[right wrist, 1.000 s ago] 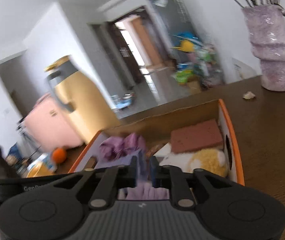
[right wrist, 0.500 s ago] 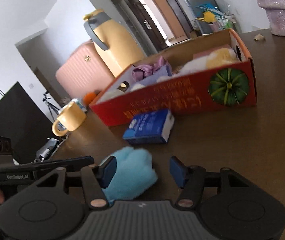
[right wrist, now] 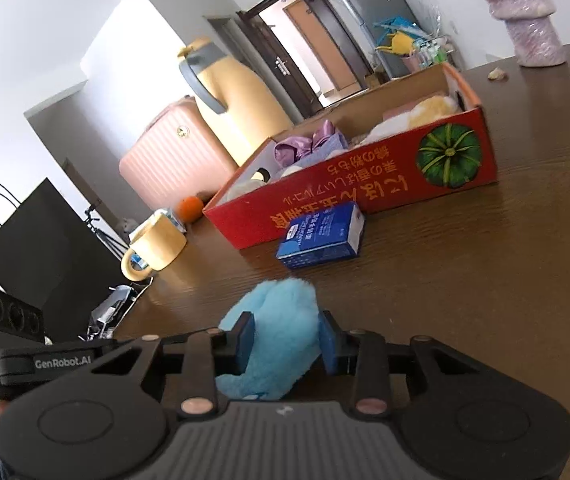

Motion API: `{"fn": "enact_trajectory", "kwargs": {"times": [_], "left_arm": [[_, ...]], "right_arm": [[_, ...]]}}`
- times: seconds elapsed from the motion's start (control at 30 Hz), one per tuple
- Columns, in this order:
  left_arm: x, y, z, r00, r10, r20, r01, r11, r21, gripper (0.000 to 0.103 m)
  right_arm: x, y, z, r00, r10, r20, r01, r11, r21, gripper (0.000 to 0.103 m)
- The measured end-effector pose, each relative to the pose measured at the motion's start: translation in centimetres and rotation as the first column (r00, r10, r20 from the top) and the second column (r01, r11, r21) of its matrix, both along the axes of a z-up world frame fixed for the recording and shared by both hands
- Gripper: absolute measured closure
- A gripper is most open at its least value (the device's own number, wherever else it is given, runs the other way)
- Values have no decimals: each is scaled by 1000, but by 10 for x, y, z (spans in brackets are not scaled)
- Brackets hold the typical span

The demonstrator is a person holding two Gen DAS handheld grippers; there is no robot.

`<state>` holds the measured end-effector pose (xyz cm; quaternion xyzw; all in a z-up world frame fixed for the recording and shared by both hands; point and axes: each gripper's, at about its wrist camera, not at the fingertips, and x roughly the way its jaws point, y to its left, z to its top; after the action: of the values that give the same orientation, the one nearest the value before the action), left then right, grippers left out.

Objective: Organize soft objects
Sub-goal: 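Carry the light-blue plush into the box and open both grippers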

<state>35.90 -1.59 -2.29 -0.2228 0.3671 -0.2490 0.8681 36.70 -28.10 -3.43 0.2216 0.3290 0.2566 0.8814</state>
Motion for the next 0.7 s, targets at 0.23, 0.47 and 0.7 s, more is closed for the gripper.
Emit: {"fn": "enact_trajectory", "kwargs": {"times": [0.23, 0.47, 0.7], "left_arm": [[-6, -10, 28, 998, -20, 61, 20, 1000, -4, 77], [73, -25, 94, 985, -44, 169, 34, 998, 60, 77], [235, -43, 103, 999, -3, 48, -1, 996, 85, 78]], "right_arm": [[-19, -10, 24, 998, -35, 56, 35, 999, 3, 69], [38, -9, 90, 974, -30, 223, 49, 996, -79, 71], [206, -19, 109, 994, -48, 101, 55, 996, -66, 70]]}}
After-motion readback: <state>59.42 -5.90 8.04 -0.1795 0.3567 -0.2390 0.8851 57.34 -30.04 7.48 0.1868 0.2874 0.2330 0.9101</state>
